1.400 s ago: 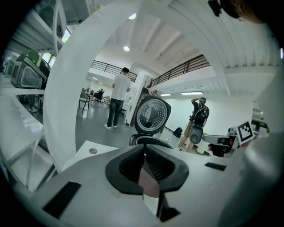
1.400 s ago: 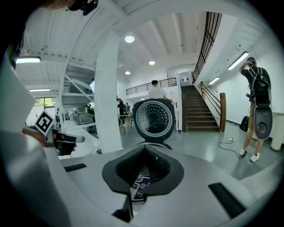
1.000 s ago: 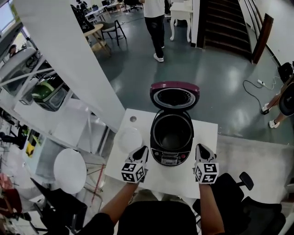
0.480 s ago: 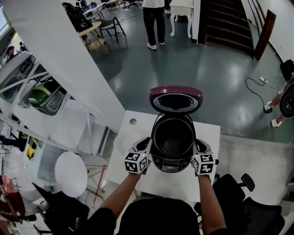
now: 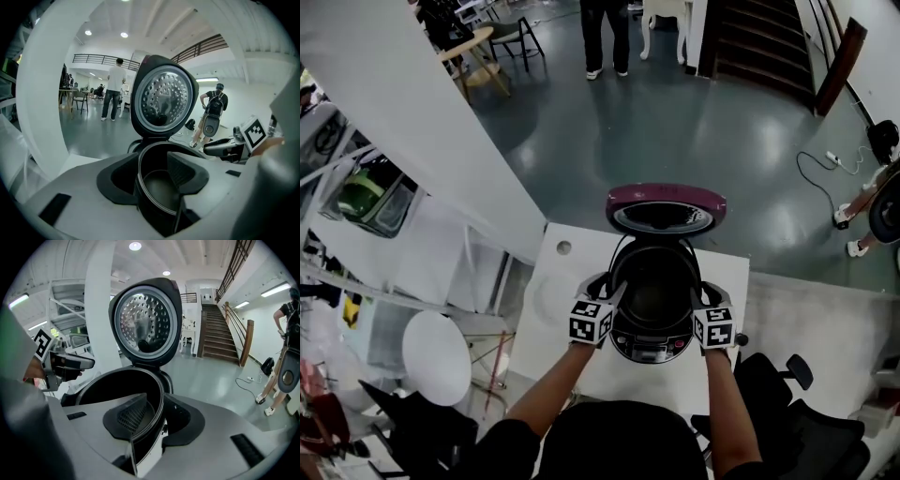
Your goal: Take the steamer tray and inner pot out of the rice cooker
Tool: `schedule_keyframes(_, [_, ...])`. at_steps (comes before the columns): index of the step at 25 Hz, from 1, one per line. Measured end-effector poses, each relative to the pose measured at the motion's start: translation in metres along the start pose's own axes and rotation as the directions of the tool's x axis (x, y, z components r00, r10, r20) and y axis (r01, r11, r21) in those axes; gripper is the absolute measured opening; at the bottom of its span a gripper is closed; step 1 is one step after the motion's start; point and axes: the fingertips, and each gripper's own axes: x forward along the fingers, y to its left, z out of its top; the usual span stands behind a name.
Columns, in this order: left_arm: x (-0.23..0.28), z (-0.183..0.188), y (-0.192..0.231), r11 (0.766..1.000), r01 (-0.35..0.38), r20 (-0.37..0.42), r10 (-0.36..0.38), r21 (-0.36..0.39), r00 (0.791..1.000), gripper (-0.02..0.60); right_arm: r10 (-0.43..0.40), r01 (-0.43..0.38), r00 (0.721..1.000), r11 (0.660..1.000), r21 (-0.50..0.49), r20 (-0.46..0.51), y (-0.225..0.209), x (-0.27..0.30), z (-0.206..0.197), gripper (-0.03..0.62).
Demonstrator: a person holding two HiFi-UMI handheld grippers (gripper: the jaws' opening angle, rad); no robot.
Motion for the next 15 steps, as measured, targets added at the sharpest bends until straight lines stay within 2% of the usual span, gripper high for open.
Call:
schedule_keyframes(2, [0.010, -0.004, 0.001, 1.000, 0.004, -0.033, -0.003, 0.014, 0.999, 0.208, -0.005, 0.004, 0.999, 0.999, -0.038, -0.034, 0.000, 0.009, -0.003, 0.099])
schedule_keyframes(6, [0.026, -0.015, 0.004, 0.999, 0.011, -0.097, -0.006, 0.049, 0.995, 0.222, -0.014, 0.008, 0.997, 0.996, -0.084, -0.077, -0.001, 0.025, -0.005, 0.112])
schedule_keyframes(10, [0.036, -0.015, 0.006, 0.997, 0.026, -0.122, -0.016, 0.076, 0.992, 0.219, -0.008, -0.001, 0.995, 0.996, -0.091, -0.103, 0.001, 0.037, -0.007, 0.112])
schedule_keyframes(15, [0.047, -0.029, 0.007, 0.991, 0.050, -0.200, -0.025, 0.121, 0.980, 0.219, -0.002, -0.007, 0.993, 0.996, -0.084, -0.118, 0.000, 0.044, -0.012, 0.114])
